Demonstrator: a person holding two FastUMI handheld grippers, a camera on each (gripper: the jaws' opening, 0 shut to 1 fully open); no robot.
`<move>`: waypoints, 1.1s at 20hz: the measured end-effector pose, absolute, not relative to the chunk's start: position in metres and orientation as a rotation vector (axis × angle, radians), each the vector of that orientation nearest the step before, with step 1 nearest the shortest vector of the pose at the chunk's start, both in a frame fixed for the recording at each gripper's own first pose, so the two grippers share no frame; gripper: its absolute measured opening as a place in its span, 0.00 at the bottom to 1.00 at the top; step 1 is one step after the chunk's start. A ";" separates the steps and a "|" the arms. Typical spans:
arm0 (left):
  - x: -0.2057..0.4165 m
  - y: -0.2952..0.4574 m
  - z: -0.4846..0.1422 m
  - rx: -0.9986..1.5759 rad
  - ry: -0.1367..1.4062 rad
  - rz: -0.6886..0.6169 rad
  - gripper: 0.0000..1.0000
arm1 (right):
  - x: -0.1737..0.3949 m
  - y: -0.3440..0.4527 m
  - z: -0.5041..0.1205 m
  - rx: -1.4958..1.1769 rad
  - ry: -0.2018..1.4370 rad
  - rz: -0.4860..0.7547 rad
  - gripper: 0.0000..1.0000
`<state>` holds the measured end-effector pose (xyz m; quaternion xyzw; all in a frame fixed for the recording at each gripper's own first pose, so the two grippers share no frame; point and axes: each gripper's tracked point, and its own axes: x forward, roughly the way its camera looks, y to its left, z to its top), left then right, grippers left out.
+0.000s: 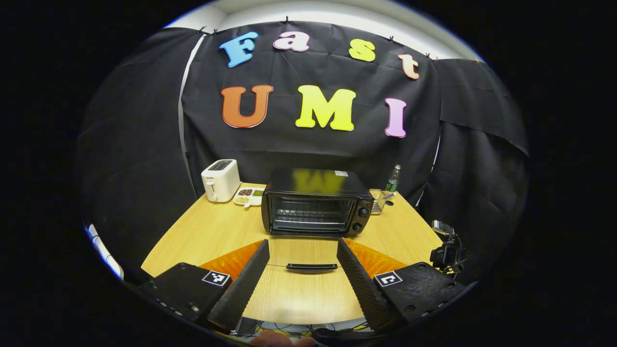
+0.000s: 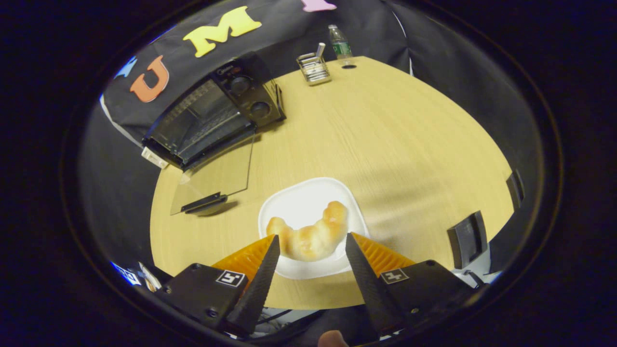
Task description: Open the electric oven with the left hand, put the food in, and close the electric oven.
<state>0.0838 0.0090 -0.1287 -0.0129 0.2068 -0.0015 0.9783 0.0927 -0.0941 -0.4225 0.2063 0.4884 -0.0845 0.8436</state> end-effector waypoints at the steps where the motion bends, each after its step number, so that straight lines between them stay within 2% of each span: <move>1: 0.089 0.005 -0.130 -0.034 0.424 0.007 0.93 | 0.091 -0.096 -0.427 0.448 1.055 -0.178 0.79; 5: 0.102 -0.007 -0.137 -0.068 0.452 0.037 0.93 | 0.091 -0.093 -0.435 0.521 1.092 -0.129 0.72; 6: 0.104 -0.009 -0.134 -0.074 0.454 0.037 0.93 | 0.092 -0.093 -0.436 0.543 1.100 -0.125 0.68; 11: 0.111 -0.012 -0.129 -0.065 0.450 0.022 0.93 | 0.096 -0.091 -0.432 0.614 1.087 -0.128 0.26; 14: 0.108 -0.008 -0.127 -0.058 0.443 0.006 0.93 | 0.095 -0.082 -0.415 0.672 1.061 -0.111 0.15; 19: 0.096 0.017 -0.122 -0.066 0.427 0.014 0.93 | 0.101 -0.047 -0.368 0.775 0.995 -0.062 0.13; 22: 0.083 0.046 -0.116 -0.056 0.405 0.058 0.93 | 0.125 -0.016 -0.344 0.812 0.940 -0.011 0.13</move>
